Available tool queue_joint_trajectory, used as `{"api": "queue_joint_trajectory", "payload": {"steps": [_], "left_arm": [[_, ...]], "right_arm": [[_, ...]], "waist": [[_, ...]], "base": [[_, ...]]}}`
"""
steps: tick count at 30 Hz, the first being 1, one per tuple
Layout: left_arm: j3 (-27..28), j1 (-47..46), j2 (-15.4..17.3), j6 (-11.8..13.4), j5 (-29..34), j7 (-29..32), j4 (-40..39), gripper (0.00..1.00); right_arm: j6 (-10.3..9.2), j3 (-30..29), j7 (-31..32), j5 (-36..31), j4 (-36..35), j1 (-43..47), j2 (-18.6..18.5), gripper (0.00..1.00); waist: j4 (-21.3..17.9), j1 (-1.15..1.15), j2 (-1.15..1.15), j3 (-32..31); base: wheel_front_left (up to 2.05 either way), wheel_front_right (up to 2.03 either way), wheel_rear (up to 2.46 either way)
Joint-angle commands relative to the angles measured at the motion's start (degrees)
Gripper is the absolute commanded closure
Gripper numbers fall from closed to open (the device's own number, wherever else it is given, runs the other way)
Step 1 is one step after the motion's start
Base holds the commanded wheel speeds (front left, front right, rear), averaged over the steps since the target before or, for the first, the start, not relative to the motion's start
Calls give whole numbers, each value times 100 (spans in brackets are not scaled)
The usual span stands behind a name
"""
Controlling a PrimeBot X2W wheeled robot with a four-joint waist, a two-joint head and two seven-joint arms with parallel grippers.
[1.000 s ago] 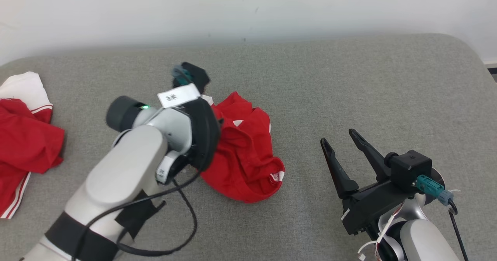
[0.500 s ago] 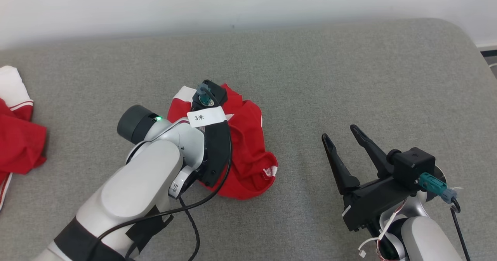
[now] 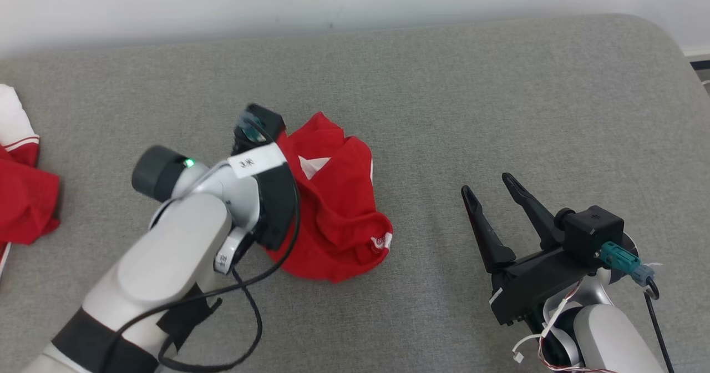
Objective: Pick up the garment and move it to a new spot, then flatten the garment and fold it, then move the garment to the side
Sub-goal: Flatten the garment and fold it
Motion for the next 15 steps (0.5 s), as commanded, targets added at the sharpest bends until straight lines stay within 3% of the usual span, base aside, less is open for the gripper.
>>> {"api": "queue_joint_trajectory", "payload": {"steps": [1, 9, 15], "left_arm": [[115, -139, 53, 39, 45, -259, -54, 100], [397, -523, -29, 4, 2, -1181, -298, 100], [523, -846, -160, -214, -80, -1784, -530, 100]], "right_arm": [[0, -31, -19, 18, 22, -63, -20, 0], [0, 43, -8, 29, 65, -67, -20, 0], [0, 99, -1, 51, 76, -73, -20, 0]], "waist": [[51, 0, -1, -3], [179, 0, -1, -76], [158, 0, -1, -114]], "base": [[0, 0, 0], [0, 0, 0], [0, 0, 0]]}}
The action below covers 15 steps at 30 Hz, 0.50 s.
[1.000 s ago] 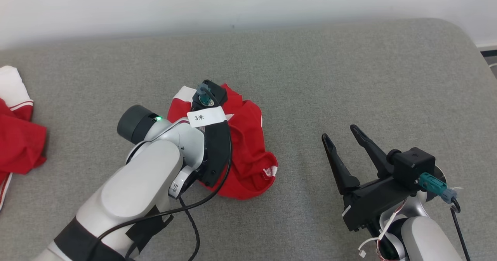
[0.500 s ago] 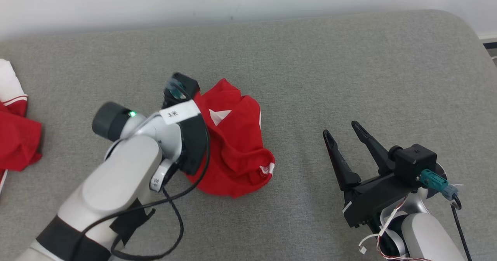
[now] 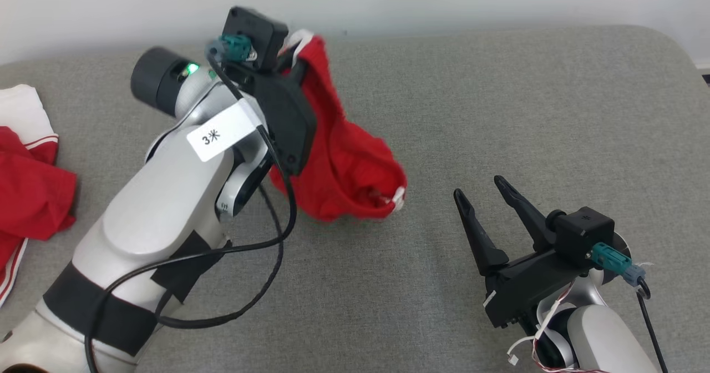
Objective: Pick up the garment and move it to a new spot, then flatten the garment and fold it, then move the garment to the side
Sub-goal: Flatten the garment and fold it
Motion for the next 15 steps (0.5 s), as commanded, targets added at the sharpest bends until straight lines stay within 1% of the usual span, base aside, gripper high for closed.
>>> {"api": "queue_joint_trajectory", "payload": {"steps": [1, 5, 11, 12, 15], "left_arm": [[9, -90, -34, -72, -24, -136, -74, 100], [-2, -227, -156, -227, -30, -492, -284, 100], [123, -274, -319, -319, -232, -900, -682, 100], [135, -264, -341, -359, -274, -937, -757, 100], [188, -220, -341, -374, -360, -967, -919, 100]], "right_arm": [[0, -5, -12, 53, 6, -36, -21, 0], [0, -32, -9, 52, 19, 8, -20, 0], [0, -44, 14, 36, 2, 74, -20, 0], [0, -51, 14, 29, -4, 84, -20, 0], [0, -63, 28, 13, 6, 117, -20, 0]], "waist": [[-23, 0, -1, -19], [-63, 0, -1, -72], [-92, 0, -1, -153], [-90, 0, -1, -167], [-74, 0, -1, -213]], "base": [[0, 0, 0], [0, 0, 0], [0, 0, 0], [0, 0, 0], [0, 0, 0]]}}
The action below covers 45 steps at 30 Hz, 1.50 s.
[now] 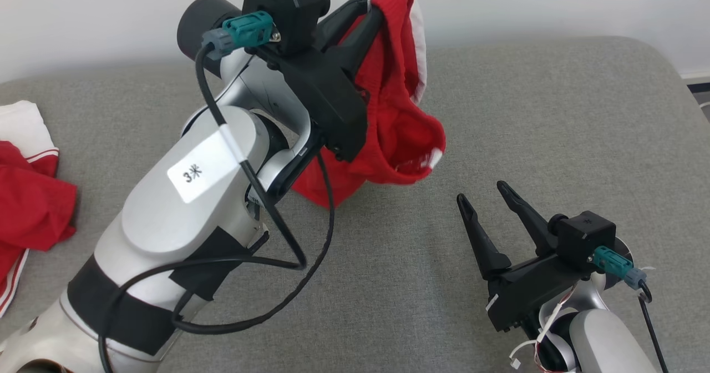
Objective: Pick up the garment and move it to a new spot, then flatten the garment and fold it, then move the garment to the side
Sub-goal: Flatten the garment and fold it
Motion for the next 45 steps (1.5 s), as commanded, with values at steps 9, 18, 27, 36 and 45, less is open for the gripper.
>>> {"api": "queue_joint_trajectory", "payload": {"steps": [9, 18, 27, 36, 45], "left_arm": [[435, 330, 466, 459, -335, 420, 539, 100], [839, 581, 1091, 850, -457, 432, 1843, 100], [1029, 650, 1540, 1181, -342, -32, 2839, 100], [982, 542, 1410, 1014, -456, 2, 3601, 0], [754, 325, 1013, 712, -602, 988, 4037, 0]], "right_arm": [[0, 87, 17, 42, -38, 61, -20, 0], [0, 104, 41, -31, -122, 2, -21, 0], [0, 67, 119, -134, -231, -93, -20, 0], [0, 47, 189, -198, -270, -128, -20, 0], [0, 84, 215, -133, -240, -39, -21, 0]], "waist": [[6, 0, 0, -9], [-113, 0, 0, 212], [-141, 0, 0, 502], [64, 0, 0, 567], [385, 0, 0, 379]], "base": [[0, 0, 0], [0, 0, 0], [0, 0, 0], [0, 0, 0], [0, 0, 0]]}}
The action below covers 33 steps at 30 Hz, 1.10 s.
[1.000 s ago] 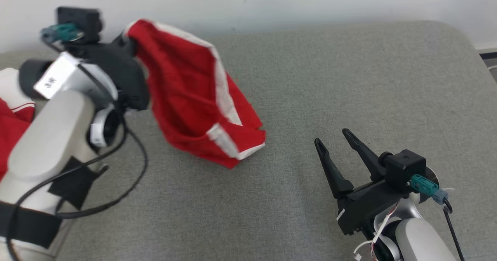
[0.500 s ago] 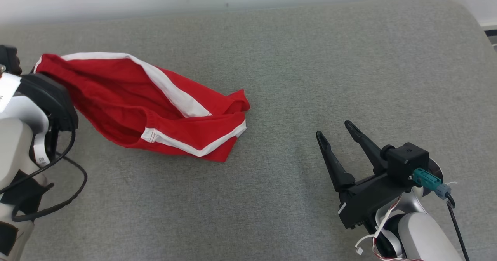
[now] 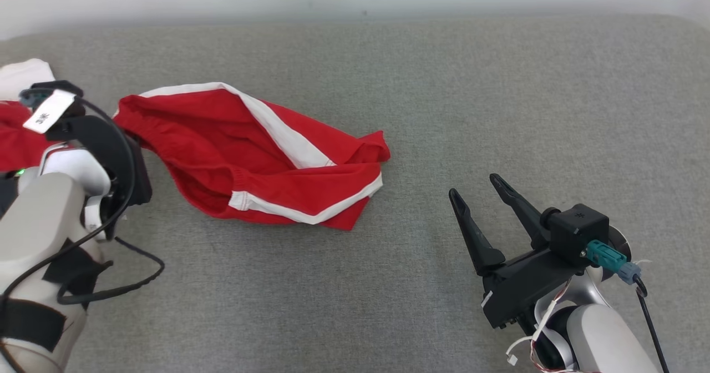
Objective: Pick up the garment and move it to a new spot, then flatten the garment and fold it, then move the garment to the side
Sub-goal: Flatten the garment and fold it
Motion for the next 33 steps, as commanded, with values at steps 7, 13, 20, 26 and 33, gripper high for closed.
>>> {"api": "queue_joint_trajectory", "payload": {"steps": [7, 13, 20, 26, 33], "left_arm": [[-99, -88, -303, -133, -157, 437, -238, 0], [-248, 116, -556, -282, -317, 961, -860, 0], [-419, 537, -546, -206, -464, 1785, -1634, 0], [-418, 1175, -348, 60, -706, 2250, -2734, 0], [-370, 1652, -143, 354, -792, 2413, -3390, 0]], "right_arm": [[0, -52, 5, 34, 59, 111, -22, 0], [0, -53, 19, 75, 84, 154, -22, 0], [0, -46, -1, 103, 98, 180, -22, 0], [0, -60, -6, 97, 64, 196, -21, 0], [0, -42, 19, 73, 55, 142, -21, 0]], "waist": [[303, 0, 0, -286], [424, 0, 0, -414], [425, 0, 0, -463], [390, 0, 0, -455], [316, 0, 0, -410]], "base": [[0, 0, 0], [0, 0, 0], [0, 0, 0], [0, 0, 0], [0, 0, 0]]}}
